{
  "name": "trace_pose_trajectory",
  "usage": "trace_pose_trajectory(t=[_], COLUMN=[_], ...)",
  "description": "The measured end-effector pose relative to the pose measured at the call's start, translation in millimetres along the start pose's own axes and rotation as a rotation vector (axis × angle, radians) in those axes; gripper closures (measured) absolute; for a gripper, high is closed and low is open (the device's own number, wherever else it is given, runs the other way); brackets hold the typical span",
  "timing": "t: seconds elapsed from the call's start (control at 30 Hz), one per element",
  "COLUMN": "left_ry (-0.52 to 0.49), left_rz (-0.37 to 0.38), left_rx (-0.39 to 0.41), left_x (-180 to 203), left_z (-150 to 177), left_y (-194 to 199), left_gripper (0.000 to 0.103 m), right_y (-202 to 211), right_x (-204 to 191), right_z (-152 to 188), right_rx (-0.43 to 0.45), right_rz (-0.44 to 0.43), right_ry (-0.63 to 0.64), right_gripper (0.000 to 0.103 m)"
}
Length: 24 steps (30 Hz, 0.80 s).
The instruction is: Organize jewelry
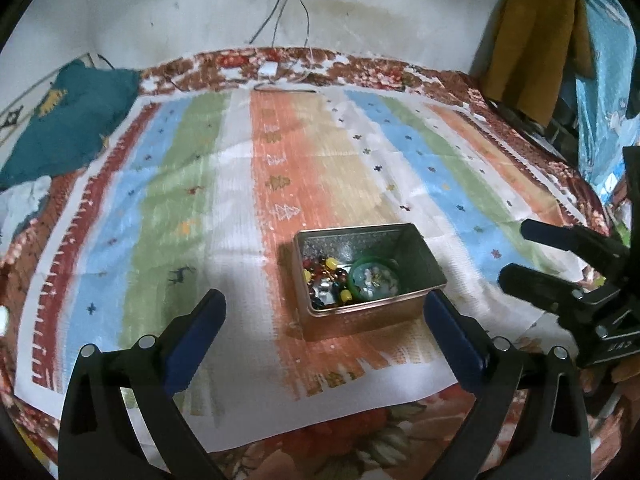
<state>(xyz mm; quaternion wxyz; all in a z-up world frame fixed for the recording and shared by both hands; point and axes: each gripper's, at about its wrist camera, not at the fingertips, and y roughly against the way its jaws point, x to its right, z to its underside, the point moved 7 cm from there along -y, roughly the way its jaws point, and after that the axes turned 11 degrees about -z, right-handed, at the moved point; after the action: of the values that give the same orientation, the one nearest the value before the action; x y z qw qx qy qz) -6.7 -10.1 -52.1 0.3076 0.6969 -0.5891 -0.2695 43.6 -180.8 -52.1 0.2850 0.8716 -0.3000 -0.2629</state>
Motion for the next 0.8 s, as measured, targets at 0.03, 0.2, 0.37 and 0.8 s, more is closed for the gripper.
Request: trace_pose_trajectory(t=[0.03, 0.2, 0.37, 0.8], left_ry=[0.001, 0.012, 0.003, -0.011], left_rz=[-0.006, -0.007, -0.010, -0.005], left_rx=[0.005, 0.033, 0.047, 0.054], left_x=[-0.9, -3.7, -1.9, 1.4], left_z=[0.1, 1.3, 2.6, 3.9], left_y=[0.7, 6.4, 7.4, 8.1], left_gripper=[0.006, 0.006, 0.006, 0.006], right_y=[1.0, 4.4, 5.7, 1.6], right_x=[-0.3, -2.6, -4.4, -4.0], right_z=[0.1, 2.1, 4.2, 6.9], right_rx=[0.005, 0.020, 0.026, 0.002], right_rz=[0.000, -0.006, -0.006, 0.000], right_ry=[-0.002, -0.005, -0.001, -0.005], right_gripper=[0.007, 0.007, 0.007, 0.007])
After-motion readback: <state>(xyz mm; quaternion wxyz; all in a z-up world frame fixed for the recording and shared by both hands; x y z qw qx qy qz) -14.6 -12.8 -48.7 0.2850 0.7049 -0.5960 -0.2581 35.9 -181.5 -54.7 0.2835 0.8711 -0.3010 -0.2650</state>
